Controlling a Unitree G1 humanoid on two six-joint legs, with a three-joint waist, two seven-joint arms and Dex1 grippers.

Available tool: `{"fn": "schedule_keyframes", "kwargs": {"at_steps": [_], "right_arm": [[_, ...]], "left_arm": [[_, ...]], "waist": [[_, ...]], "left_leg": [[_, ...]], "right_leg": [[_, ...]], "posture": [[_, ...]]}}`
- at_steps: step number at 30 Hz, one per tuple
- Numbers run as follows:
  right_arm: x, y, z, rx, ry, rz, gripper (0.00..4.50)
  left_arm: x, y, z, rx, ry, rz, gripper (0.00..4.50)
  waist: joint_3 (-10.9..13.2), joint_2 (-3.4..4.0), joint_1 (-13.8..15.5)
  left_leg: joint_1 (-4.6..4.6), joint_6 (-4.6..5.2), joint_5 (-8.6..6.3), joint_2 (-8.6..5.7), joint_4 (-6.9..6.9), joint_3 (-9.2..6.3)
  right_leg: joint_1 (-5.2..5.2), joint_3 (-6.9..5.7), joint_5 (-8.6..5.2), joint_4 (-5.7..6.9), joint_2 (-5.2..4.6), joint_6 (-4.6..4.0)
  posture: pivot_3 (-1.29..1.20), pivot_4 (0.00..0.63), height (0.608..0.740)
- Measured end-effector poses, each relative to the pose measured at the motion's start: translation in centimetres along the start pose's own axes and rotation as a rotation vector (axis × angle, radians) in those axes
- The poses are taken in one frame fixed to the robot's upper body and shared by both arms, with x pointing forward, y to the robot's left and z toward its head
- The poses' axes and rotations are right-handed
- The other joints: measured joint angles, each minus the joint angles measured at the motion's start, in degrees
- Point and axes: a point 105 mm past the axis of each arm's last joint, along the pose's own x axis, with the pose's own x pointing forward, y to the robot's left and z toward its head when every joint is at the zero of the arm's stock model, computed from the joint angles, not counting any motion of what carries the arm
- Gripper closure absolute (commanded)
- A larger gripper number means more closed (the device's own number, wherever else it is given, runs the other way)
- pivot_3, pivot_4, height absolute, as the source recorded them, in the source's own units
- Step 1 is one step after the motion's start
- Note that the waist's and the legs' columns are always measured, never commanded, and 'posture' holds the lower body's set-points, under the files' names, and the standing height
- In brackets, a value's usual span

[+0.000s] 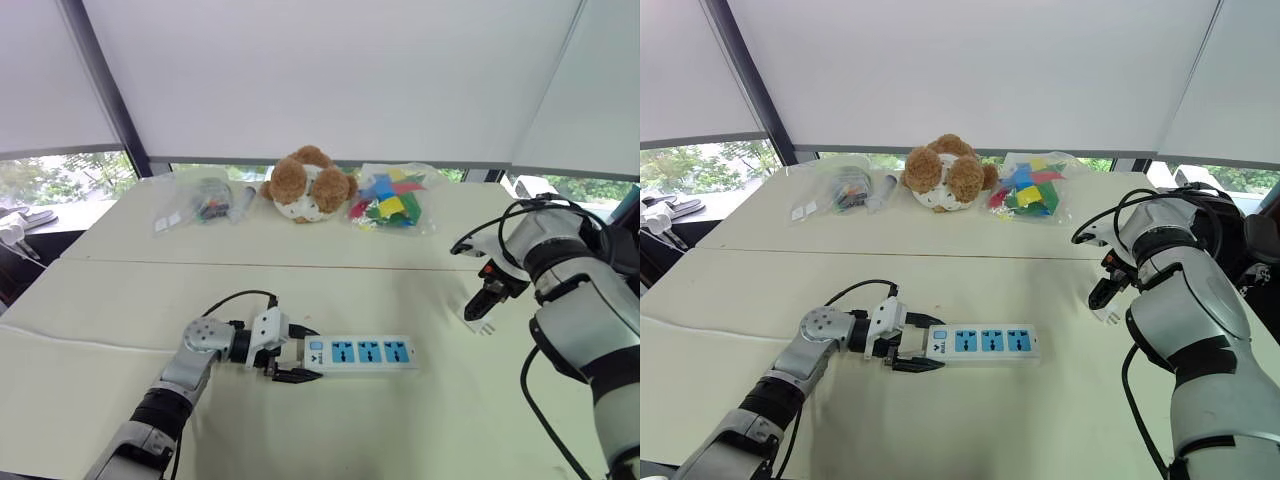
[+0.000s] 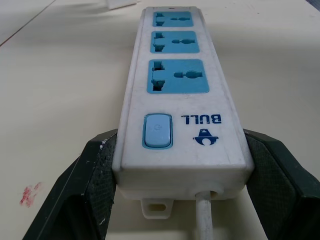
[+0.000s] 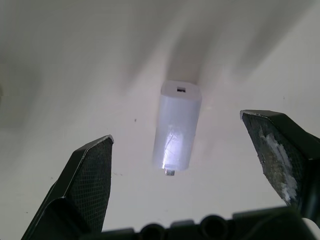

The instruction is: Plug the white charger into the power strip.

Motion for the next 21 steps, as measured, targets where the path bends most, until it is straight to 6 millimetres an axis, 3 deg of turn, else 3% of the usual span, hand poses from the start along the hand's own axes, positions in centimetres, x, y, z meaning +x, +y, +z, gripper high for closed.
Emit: {"fn": "schedule_keyframes", "kwargs": {"at_steps": [2,8,17,21], "right_arm": [[0.6,0.0,0.2,-0.01,0.005,-0.014,0.84],[2.1,0.0,0.5,-0.04,0.021,-0.054,3.84],[1.9,0.6,0.6,-0.09,0.034,0.006,3.86],[-0.4,1.3,2.0,-0.151,-0.107,0.105,3.86]], "left_arm": [[0.1,-0.1,-0.1,-0.006,-0.003,0.008,1.52],[0.2,-0.6,-0.2,-0.015,-0.005,0.018,1.52],[-0.1,-0.4,-0.3,-0.025,0.009,0.012,1.52],[0.2,0.3,-0.3,-0.045,0.013,-0.016,1.52]], "waist": [[0.0,0.0,0.0],[0.0,0.0,-0.1],[0.0,0.01,-0.3],[0.1,0.11,-0.2]], "left_leg": [[0.22,0.0,0.0,0.0,0.0,0.0],[0.45,0.0,0.0,-0.01,-0.01,-0.02],[0.57,-0.01,0.0,0.0,-0.04,-0.03],[0.61,-0.09,0.05,-0.01,-0.02,-0.03]], "right_leg": [[0.2,0.0,0.0,-0.01,0.0,0.0],[0.44,0.0,0.0,-0.02,0.0,0.0],[0.51,0.0,0.0,0.0,0.04,0.0],[0.58,0.0,0.04,0.01,0.04,0.05]], "posture": [[0.0,0.15,0.739],[0.0,0.15,0.739],[0.0,0.15,0.739],[0.0,0.15,0.739]]}}
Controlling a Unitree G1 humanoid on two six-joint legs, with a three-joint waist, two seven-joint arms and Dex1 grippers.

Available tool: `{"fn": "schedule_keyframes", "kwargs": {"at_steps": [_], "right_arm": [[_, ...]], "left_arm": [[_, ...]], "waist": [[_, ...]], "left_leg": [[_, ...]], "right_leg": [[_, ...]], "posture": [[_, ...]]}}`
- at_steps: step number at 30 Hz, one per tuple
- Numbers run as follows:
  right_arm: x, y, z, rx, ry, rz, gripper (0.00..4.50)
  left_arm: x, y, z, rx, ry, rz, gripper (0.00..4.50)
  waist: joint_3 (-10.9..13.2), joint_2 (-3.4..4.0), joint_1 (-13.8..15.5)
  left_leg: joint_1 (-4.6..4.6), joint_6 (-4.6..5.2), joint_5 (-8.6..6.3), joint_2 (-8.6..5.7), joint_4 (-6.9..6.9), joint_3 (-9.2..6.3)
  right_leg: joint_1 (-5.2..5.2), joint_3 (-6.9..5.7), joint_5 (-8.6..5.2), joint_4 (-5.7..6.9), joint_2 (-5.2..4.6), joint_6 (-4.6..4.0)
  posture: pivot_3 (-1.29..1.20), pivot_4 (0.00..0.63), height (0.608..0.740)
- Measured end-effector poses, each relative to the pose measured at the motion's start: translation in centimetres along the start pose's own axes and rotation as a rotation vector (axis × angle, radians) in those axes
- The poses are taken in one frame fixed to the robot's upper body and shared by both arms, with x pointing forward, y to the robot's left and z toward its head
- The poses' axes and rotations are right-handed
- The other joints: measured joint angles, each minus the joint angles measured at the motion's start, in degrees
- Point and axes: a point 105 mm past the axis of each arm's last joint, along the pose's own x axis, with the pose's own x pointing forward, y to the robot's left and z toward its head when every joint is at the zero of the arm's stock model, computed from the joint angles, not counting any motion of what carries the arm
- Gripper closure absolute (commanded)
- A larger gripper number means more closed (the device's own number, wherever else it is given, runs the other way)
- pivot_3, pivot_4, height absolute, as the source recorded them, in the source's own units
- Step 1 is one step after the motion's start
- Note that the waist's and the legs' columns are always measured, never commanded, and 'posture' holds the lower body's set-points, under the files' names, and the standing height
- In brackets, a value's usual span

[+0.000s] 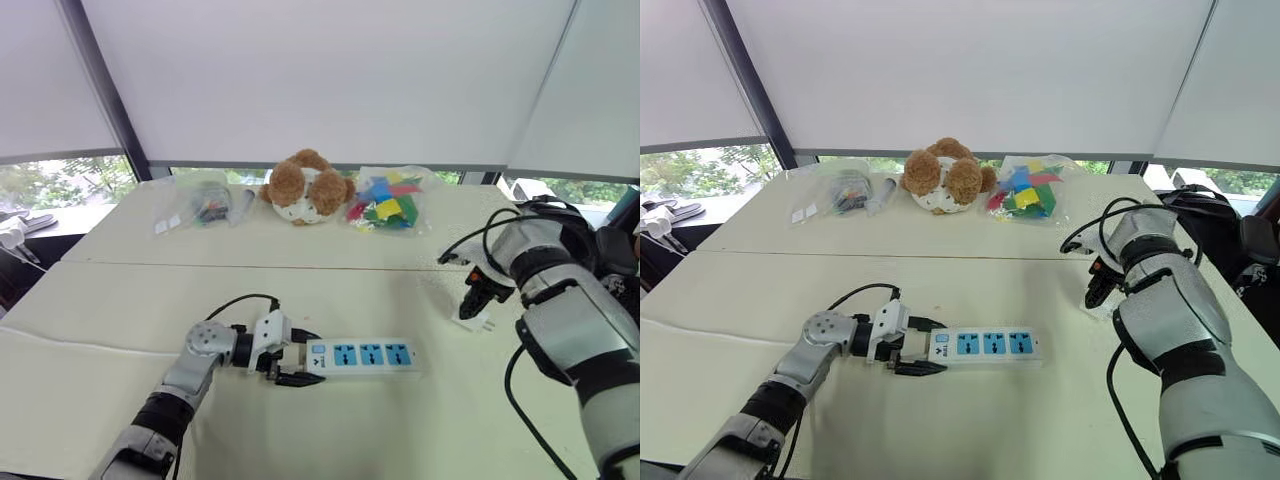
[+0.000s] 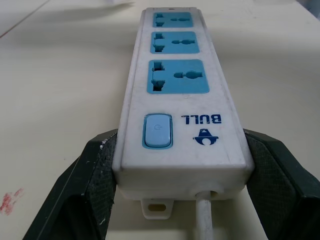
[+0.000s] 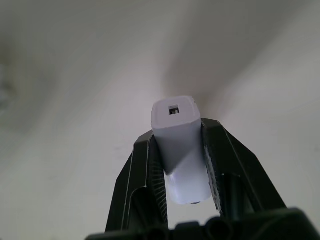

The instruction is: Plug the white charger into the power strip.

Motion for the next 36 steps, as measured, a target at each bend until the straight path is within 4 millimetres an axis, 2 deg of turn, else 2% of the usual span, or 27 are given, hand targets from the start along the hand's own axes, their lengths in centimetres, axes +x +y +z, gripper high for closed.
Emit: {"fn": "schedule_keyframes", "kwargs": {"at_steps": [3,4,6,9,11,13,15,17,20,23,30,36], "right_arm": [[-3.5,1.3,3.4,-0.187,-0.389,0.052,3.86],[-4.3,2.8,4.2,-0.288,-0.536,0.093,3.86],[-3.9,5.4,4.5,-0.349,-0.705,0.184,3.86],[-1.3,9.3,4.1,-0.313,-0.934,0.288,3.86],[-0.3,11.2,3.8,-0.27,-1.003,0.35,3.86],[-1.2,11.9,3.9,-0.256,-1.087,0.348,3.86],[-1.9,12.4,4.1,-0.247,-1.191,0.32,3.86],[0.0,12.9,3.4,-0.187,-1.236,0.311,3.86],[2.6,13.2,2.5,-0.106,-1.213,0.322,3.86],[2.8,12.7,2.4,-0.139,-1.223,0.265,3.86],[5.4,11.5,1.4,-0.115,-1.194,0.246,3.86],[5.6,11.0,1.3,-0.142,-1.202,0.246,3.86]], "left_arm": [[0.2,0.8,0.0,-0.022,0.007,-0.031,1.52],[0.3,1.0,-0.1,-0.027,0.01,-0.042,1.52],[0.1,1.5,-0.1,-0.025,0.02,-0.057,1.52],[-0.2,2.2,-0.1,-0.018,0.045,-0.078,1.52],[-0.5,2.6,-0.1,-0.014,0.061,-0.086,1.52],[-0.7,2.9,-0.2,-0.01,0.07,-0.091,1.52],[-0.8,3.0,-0.2,-0.007,0.075,-0.096,1.52],[-0.8,3.0,-0.2,-0.001,0.079,-0.103,1.52],[-1.0,3.1,-0.2,-0.002,0.077,-0.102,1.52],[-1.1,3.1,-0.3,-0.001,0.08,-0.102,1.52],[-1.0,3.0,-0.2,0.006,0.081,-0.104,1.52],[-1.2,2.8,-0.3,0.009,0.08,-0.103,1.52]], "waist": [[0.0,-0.09,0.3],[0.0,-0.19,0.3],[-0.1,-0.27,0.0],[-0.1,-0.32,-0.4],[0.0,-0.29,-0.8],[0.0,-0.3,-1.3],[-0.1,-0.47,-1.4],[-0.2,-0.7,-1.4],[-0.2,-0.65,-1.6],[-0.2,-0.65,-1.6],[-0.2,-0.65,-1.6],[-0.2,-0.65,-1.7]], "left_leg": [[0.19,0.0,0.0,0.0,0.01,-0.17],[0.29,0.01,-0.01,0.0,-0.04,-0.39],[0.33,0.02,-0.02,0.0,-0.02,-0.42],[0.29,0.02,-0.01,0.0,0.0,-0.48],[0.27,0.02,0.0,-0.02,0.02,-0.45],[0.28,0.02,0.0,-0.03,0.03,-0.44],[0.32,0.02,-0.01,-0.02,0.01,-0.49],[0.3,0.03,-0.01,0.02,-0.01,-0.6],[0.26,0.03,-0.01,0.01,-0.02,-0.55],[0.29,0.03,-0.01,0.02,-0.02,-0.55],[0.28,0.03,-0.01,0.02,-0.03,-0.55],[0.29,0.03,-0.01,0.03,-0.04,-0.55]], "right_leg": [[0.35,-0.04,0.0,-0.1,0.04,0.02],[0.64,-0.09,-0.01,-0.31,0.13,0.02],[0.69,-0.09,-0.01,-0.29,0.14,0.02],[0.64,-0.08,0.0,-0.17,0.15,0.01],[0.58,-0.07,0.01,-0.13,0.13,0.0],[0.6,-0.05,0.01,-0.13,0.12,0.0],[0.63,-0.07,0.0,-0.15,0.16,0.01],[0.63,-0.16,-0.01,-0.14,0.23,0.01],[0.56,-0.12,0.0,-0.12,0.21,0.01],[0.58,-0.12,0.0,-0.12,0.23,0.02],[0.57,-0.12,-0.01,-0.12,0.23,0.02],[0.57,-0.12,-0.01,-0.12,0.23,0.02]], "posture": [[0.0,0.15,0.739],[0.0,0.15,0.739],[0.0,0.15,0.739],[0.0,0.15,0.739],[0.0,0.15,0.739],[0.0,0.15,0.739],[0.0,0.15,0.739],[0.0,0.15,0.739],[0.0,0.15,0.739],[0.0,0.15,0.739],[0.0,0.15,0.739],[0.0,0.15,0.739]]}}
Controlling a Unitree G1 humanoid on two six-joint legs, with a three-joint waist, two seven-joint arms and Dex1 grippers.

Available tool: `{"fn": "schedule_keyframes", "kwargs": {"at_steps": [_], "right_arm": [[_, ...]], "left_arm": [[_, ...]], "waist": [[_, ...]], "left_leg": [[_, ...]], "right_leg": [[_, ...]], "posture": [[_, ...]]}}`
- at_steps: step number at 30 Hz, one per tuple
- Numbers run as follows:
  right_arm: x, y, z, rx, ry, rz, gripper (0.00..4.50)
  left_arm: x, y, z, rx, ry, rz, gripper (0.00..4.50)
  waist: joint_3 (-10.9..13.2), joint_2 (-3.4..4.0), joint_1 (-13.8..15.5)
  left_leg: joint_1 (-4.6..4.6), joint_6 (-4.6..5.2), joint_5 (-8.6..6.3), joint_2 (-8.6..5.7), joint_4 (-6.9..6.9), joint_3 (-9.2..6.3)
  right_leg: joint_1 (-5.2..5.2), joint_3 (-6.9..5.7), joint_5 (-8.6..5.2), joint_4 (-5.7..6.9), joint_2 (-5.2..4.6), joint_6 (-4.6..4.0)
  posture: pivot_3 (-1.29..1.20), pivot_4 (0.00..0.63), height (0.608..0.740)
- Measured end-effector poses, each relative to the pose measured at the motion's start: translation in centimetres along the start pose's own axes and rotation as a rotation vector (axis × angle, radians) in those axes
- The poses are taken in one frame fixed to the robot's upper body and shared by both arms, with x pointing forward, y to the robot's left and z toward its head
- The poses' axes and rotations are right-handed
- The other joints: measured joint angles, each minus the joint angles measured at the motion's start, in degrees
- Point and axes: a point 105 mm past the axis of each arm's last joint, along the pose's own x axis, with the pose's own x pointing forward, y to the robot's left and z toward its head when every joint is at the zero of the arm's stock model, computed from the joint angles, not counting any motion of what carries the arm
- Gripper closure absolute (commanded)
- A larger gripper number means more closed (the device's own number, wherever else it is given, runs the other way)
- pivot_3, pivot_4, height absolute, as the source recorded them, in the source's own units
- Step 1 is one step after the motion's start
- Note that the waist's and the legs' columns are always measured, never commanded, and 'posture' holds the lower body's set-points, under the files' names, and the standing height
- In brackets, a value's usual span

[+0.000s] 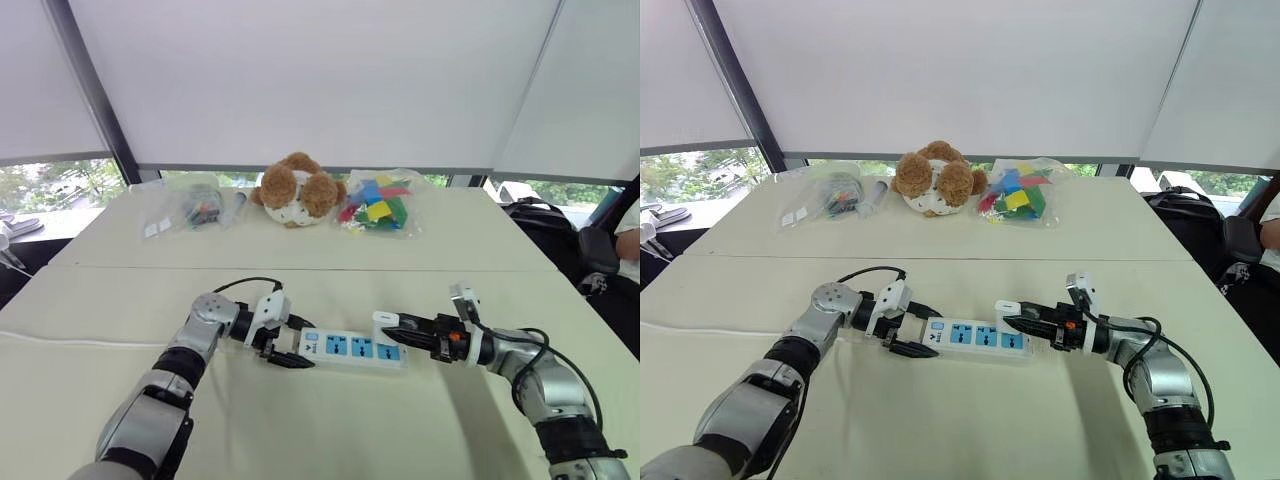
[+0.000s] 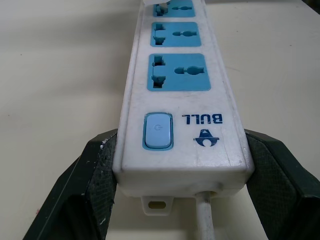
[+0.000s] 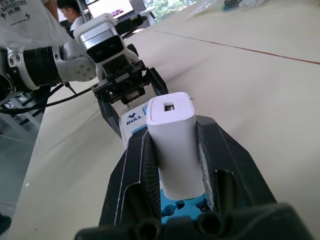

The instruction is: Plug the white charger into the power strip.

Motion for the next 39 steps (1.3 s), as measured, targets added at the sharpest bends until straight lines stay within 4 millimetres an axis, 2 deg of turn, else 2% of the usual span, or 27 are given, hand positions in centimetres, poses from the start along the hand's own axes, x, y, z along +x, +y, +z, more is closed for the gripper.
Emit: {"fn": "schedule_keyframes", "kwargs": {"at_steps": [17,22,30,39], "right_arm": [[0.5,-0.4,-1.1,-0.093,-0.015,0.07,3.86],[0.4,-0.6,-2.1,-0.073,0.015,0.084,3.86],[0.3,-0.6,-2.5,-0.075,0.022,0.105,3.86],[1.1,-1.0,-3.1,-0.123,0.078,0.17,3.86]], "left_arm": [[-0.7,-0.4,-0.5,-0.016,0.005,0.018,1.52],[-1.0,-0.5,-0.5,-0.016,0.014,0.021,1.52],[-1.1,-0.7,-0.6,-0.017,0.017,0.026,1.52],[-1.4,-1.1,-1.2,-0.037,0.028,0.045,1.52]], "waist": [[0.0,-0.05,-0.9],[-0.1,-0.16,-1.4],[-0.1,-0.16,-1.5],[-0.3,-0.54,-2.1]], "left_leg": [[0.28,0.01,0.0,0.07,-0.04,-0.02],[0.44,0.01,-0.01,0.07,-0.09,-0.03],[0.49,0.03,-0.02,0.15,-0.12,-0.03],[1.34,0.25,-0.15,0.28,-0.22,-0.03]], "right_leg": [[0.28,0.0,-0.01,0.0,0.07,-0.02],[0.42,0.0,-0.02,-0.01,0.08,-0.02],[0.43,0.04,-0.02,-0.02,0.17,-0.04],[1.25,0.1,-0.1,-0.15,0.31,-0.18]], "posture": [[0.0,0.15,0.739],[0.0,0.15,0.739],[0.0,0.15,0.739],[0.0,0.15,0.739]]}}
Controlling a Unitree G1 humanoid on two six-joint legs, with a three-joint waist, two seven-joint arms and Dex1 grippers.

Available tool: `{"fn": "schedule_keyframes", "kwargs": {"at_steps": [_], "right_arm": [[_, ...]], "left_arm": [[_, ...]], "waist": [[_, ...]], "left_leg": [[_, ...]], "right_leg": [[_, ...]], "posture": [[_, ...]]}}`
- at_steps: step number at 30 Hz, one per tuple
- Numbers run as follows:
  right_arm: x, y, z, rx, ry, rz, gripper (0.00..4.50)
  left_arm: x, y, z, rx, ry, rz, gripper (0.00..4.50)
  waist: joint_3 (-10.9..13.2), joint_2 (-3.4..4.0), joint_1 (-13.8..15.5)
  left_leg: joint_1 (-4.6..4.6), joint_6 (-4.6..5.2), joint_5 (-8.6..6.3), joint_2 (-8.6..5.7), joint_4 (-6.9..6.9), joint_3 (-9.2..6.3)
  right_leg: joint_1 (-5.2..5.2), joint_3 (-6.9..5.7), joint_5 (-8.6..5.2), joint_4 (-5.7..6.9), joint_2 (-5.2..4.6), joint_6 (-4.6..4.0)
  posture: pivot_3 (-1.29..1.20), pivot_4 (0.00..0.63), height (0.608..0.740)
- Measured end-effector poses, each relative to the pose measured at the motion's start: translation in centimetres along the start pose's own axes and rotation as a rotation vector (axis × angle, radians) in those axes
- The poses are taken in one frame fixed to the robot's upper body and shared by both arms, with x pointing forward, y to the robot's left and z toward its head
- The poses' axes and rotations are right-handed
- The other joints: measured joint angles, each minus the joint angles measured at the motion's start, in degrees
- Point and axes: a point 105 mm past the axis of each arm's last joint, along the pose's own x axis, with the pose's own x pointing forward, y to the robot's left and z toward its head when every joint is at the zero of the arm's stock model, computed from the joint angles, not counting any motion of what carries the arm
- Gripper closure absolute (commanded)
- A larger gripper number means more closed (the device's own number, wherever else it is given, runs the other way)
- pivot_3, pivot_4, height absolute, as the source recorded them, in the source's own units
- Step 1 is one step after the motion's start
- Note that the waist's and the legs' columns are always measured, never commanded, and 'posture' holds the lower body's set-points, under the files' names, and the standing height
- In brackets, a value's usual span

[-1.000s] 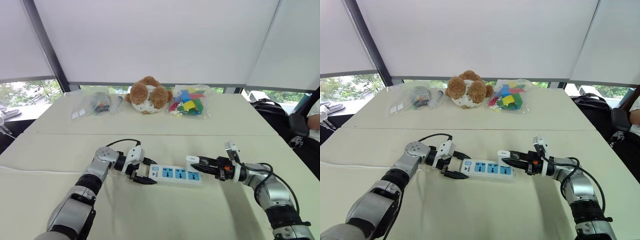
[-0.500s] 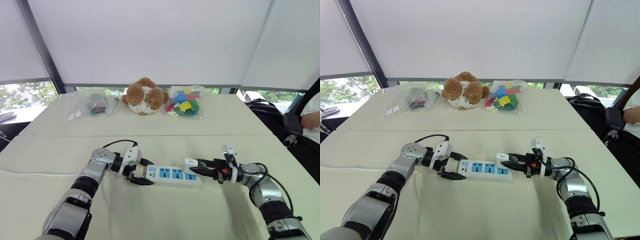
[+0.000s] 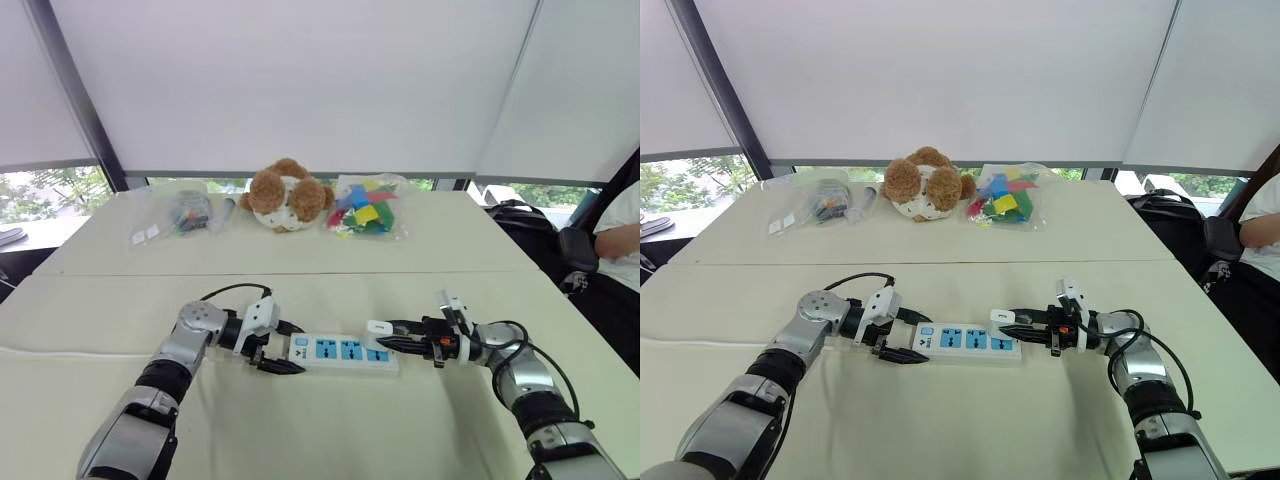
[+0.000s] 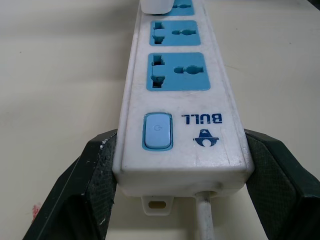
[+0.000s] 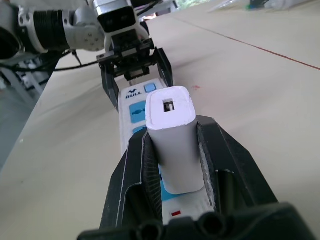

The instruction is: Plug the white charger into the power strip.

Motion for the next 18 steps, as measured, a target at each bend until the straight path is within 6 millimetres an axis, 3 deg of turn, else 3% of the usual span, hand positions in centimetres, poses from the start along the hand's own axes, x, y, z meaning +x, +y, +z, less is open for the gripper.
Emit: {"fn": "schedule_keyframes", "kwargs": {"at_steps": [6,11,18], "right_arm": [[0.43,-0.5,-0.33,-0.033,0.064,0.058,3.86],[0.4,-0.5,-0.79,-0.037,0.086,0.071,3.86],[0.54,-0.67,-0.81,-0.027,0.086,0.069,3.86]], "left_arm": [[-0.37,-0.23,-0.46,-0.019,0.012,0.014,1.52],[-0.21,-0.61,-0.73,-0.03,0.012,0.028,1.52],[-0.26,-0.61,-0.79,-0.035,0.016,0.038,1.52]], "waist": [[-0.3,-0.39,-0.7],[-0.8,-1.01,-0.7],[-0.9,-1.11,-0.7]], "left_leg": [[0.72,0.14,-0.1,0.15,-0.12,0.03],[0.77,0.14,-0.12,0.31,-0.12,0.03],[0.79,0.13,-0.13,0.36,-0.12,0.04]], "right_leg": [[0.65,-0.01,-0.17,-0.05,0.08,-0.31],[0.71,-0.09,-0.21,-0.04,0.13,-0.42],[0.72,-0.09,-0.3,-0.05,0.09,-0.66]], "posture": [[0.0,0.15,0.739],[0.0,0.15,0.739],[0.0,0.15,0.739]]}}
